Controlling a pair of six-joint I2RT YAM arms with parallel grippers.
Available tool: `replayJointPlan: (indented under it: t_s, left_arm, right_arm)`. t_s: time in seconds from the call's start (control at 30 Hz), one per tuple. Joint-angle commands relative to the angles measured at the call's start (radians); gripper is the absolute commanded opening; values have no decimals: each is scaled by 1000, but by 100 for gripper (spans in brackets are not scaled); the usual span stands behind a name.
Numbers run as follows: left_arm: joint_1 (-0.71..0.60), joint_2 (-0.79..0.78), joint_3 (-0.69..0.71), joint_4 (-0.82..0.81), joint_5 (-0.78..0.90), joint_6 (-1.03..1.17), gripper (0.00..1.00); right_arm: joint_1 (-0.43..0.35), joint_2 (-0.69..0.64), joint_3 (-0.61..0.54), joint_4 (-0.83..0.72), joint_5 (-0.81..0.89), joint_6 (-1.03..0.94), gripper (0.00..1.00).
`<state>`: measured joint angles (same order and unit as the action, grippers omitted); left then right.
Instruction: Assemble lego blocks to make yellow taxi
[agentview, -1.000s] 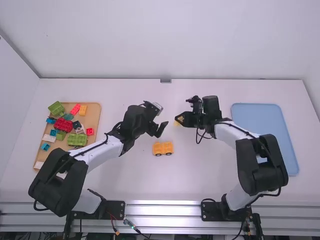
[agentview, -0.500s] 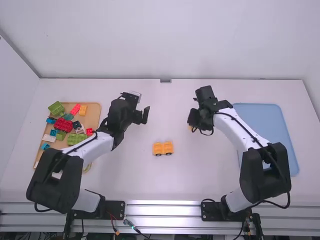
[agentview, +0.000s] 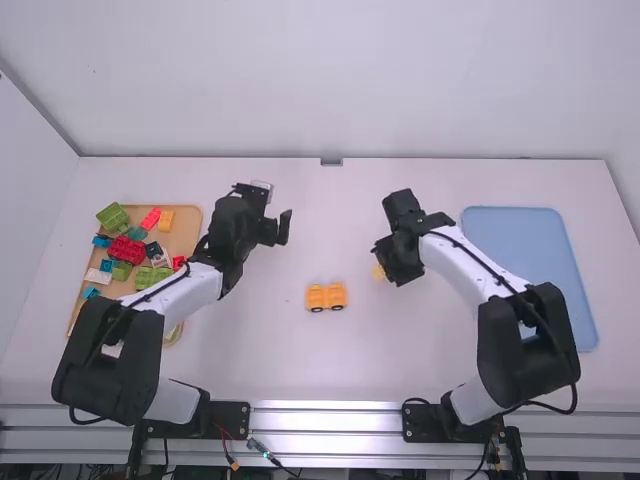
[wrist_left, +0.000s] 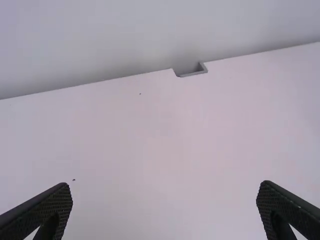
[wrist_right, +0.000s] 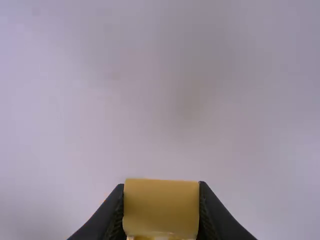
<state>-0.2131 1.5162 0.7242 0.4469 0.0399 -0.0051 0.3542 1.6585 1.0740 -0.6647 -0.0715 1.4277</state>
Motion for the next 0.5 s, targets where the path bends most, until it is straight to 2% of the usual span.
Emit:
replayJointPlan:
  t_s: [0.0,0.3,0.47]
  left_arm:
    - [4,-26,2,-2,-4,-11,99]
    - [4,-26,2,-2,29,-35,99]
    - [4,-26,1,-5,30,-36,99]
  right_arm:
    - [19,-7,-57,28,-14,148,0]
    - [-32,-7,-135,56,-97,150,0]
    - [-42,-7,-195,100,-119,218,0]
